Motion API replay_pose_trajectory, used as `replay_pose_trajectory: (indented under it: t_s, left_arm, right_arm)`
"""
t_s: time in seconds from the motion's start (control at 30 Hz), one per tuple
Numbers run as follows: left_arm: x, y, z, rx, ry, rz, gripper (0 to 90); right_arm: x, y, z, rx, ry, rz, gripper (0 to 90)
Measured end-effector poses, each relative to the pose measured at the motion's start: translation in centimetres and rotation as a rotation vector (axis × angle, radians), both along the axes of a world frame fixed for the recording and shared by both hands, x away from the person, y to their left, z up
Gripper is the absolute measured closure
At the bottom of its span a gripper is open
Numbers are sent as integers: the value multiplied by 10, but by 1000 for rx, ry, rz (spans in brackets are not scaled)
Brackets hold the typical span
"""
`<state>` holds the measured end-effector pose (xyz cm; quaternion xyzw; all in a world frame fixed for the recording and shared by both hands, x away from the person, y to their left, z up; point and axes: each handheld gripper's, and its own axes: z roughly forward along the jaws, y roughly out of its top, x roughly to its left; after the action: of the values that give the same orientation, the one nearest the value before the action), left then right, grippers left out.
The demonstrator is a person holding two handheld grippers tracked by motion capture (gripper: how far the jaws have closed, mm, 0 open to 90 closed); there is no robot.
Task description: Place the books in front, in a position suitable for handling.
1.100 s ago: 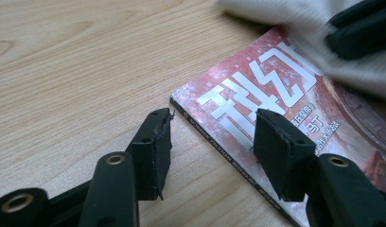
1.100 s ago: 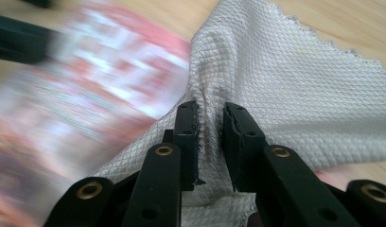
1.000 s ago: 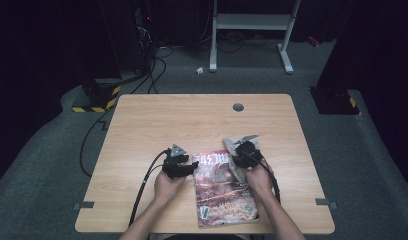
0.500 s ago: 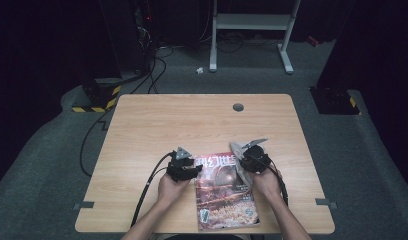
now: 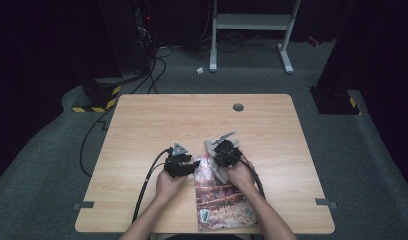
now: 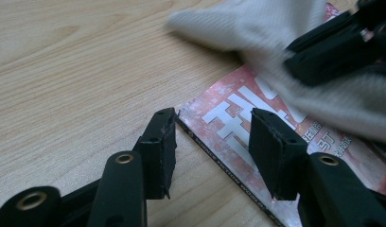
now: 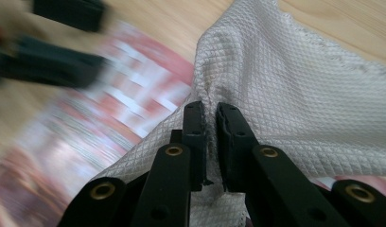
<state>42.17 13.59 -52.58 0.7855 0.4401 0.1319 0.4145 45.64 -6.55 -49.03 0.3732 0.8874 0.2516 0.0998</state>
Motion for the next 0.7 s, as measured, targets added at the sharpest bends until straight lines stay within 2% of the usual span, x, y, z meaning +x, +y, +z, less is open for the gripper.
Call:
replay_pose_trajectory:
  t_s: [0.03, 0.07, 0.1, 0.17, 0.23, 0.3, 0.43, 0.47, 0.53, 0.6, 0.67, 0.7]
  left_arm:
    - [0, 0, 0, 0, 0, 0, 517]
    - [0, 0, 0, 1, 0, -1, 517]
    - [0, 0, 0, 0, -2, 0, 517]
    - [0, 0, 0, 0, -1, 0, 517]
    - [0, 0, 0, 6, -6, -1, 517]
    - [-1, 0, 0, 2, -3, 2, 516]
    - [-1, 0, 0, 1, -3, 2, 516]
    - [-1, 0, 0, 1, -3, 2, 515]
    - [-1, 0, 0, 5, -6, 0, 515]
    - [-1, 0, 0, 5, -6, 1, 514]
    - [-1, 0, 0, 9, -9, -1, 514]
    - [-1, 0, 0, 9, -9, -1, 514]
  right_arm:
    - [0, 0, 0, 0, 0, 0, 818]
    - [-3, 21, -1, 16, 4, 46, 817]
    - [-4, 26, -1, 19, 3, 62, 817]
    - [-5, 32, -2, 17, -3, 70, 817]
    - [-5, 31, -2, 23, -4, 79, 814]
    - [-2, 24, -2, 43, 21, 72, 812]
    - [-1, 4, 0, -16, -10, 29, 808]
    - [-1, -6, 1, -21, -3, -16, 808]
    - [4, -26, 2, -51, -23, -61, 809]
    - [8, -45, 3, -58, -20, -104, 810]
    - [11, -57, 4, -58, -6, -143, 810]
    - [11, -57, 4, -58, -6, -143, 810]
